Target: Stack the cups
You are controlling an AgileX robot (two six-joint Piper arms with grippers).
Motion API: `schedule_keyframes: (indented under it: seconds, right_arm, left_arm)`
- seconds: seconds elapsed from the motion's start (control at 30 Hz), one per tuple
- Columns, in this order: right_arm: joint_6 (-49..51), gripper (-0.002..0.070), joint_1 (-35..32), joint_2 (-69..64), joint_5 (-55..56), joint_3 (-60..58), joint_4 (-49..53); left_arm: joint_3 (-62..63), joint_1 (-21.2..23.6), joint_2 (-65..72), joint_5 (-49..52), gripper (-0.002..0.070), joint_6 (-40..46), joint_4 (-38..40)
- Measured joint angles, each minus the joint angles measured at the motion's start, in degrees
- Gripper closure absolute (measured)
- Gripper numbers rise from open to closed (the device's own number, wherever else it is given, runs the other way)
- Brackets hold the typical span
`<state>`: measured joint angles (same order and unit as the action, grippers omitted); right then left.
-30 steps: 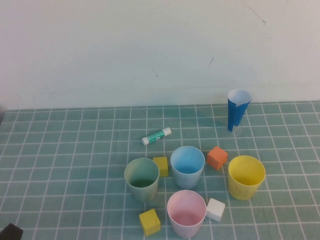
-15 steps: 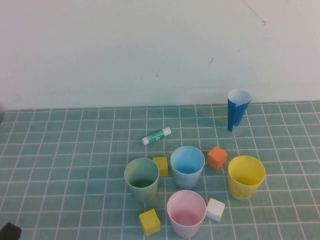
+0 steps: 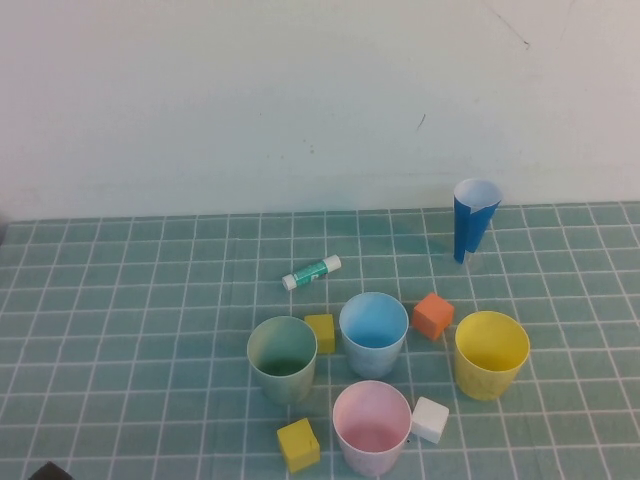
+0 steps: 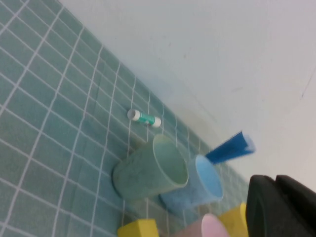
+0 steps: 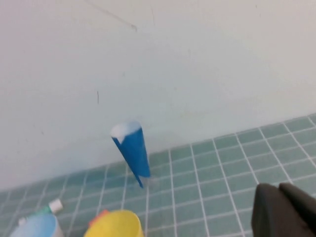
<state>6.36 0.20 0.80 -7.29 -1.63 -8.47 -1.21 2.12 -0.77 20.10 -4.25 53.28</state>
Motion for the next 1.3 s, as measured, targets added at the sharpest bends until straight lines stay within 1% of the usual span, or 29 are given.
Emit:
schedule_keyframes:
  seconds: [0.1, 0.2, 0.3, 0.47, 0.57, 0.67, 0.73, 0.83, 0.9, 1.0, 1.2, 1.3]
  right_arm:
    - [0.35, 0.0679, 0.00, 0.00, 3.87, 0.00, -1.81]
    - [0.35, 0.0679, 0.00, 0.00, 5.99, 0.00, -2.47]
    - [0.35, 0.0679, 0.00, 0.00, 6.72, 0.00, -2.59]
    - [2.26, 0.0679, 0.00, 0.00, 6.77, 0.00, -3.26]
    - [4.18, 0.0679, 0.00, 0.00, 6.77, 0.00, -3.44]
    - [4.68, 0.0679, 0.00, 0.00, 4.19, 0.00, -3.44]
    - [4.68, 0.0679, 0.00, 0.00, 1.03, 0.00, -3.44]
    - [4.68, 0.0679, 0.00, 0.00, -3.96, 0.00, -3.85]
    - [4.04, 0.0679, 0.00, 0.00, -5.04, 0.00, -4.58]
    - [2.28, 0.0679, 0.00, 0.00, -5.30, 0.00, -5.66]
    - [1.20, 0.0679, 0.00, 0.00, -6.02, 0.00, -7.41]
    - [0.70, 0.0679, 0.00, 0.00, -6.70, 0.00, -8.72]
  left_arm:
    - [1.87, 0.00, 0.00, 4.05, 0.0678, 3.88, -1.05]
    - [7.99, 0.00, 3.11, 8.54, 0.0678, 6.33, -6.39]
    - [13.81, 0.00, 10.28, 12.72, 0.0678, 7.52, -11.51]
    - [24.65, 0.00, 25.41, 20.61, 0.0678, 17.91, -17.60]
    - [31.75, 0.00, 34.99, 22.62, 0.0678, 22.96, -21.11]
    - [39.41, 0.00, 43.69, 22.98, 0.0678, 24.78, -26.18]
    - [43.92, 0.00, 49.27, 24.27, 0.0678, 25.02, -28.20]
    - [50.98, -0.15, 57.71, 28.22, 0.0678, 25.39, -29.02]
    - [55.47, -1.03, 62.19, 30.13, 0.0678, 25.51, -29.73]
    - [60.24, -4.68, 68.37, 31.08, 0.0678, 24.82, -32.83]
    - [65.17, -15.34, 77.71, 31.43, 0.0678, 20.17, -41.89]
    - [66.04, -19.80, 82.21, 30.26, 0.0678, 19.49, -43.68]
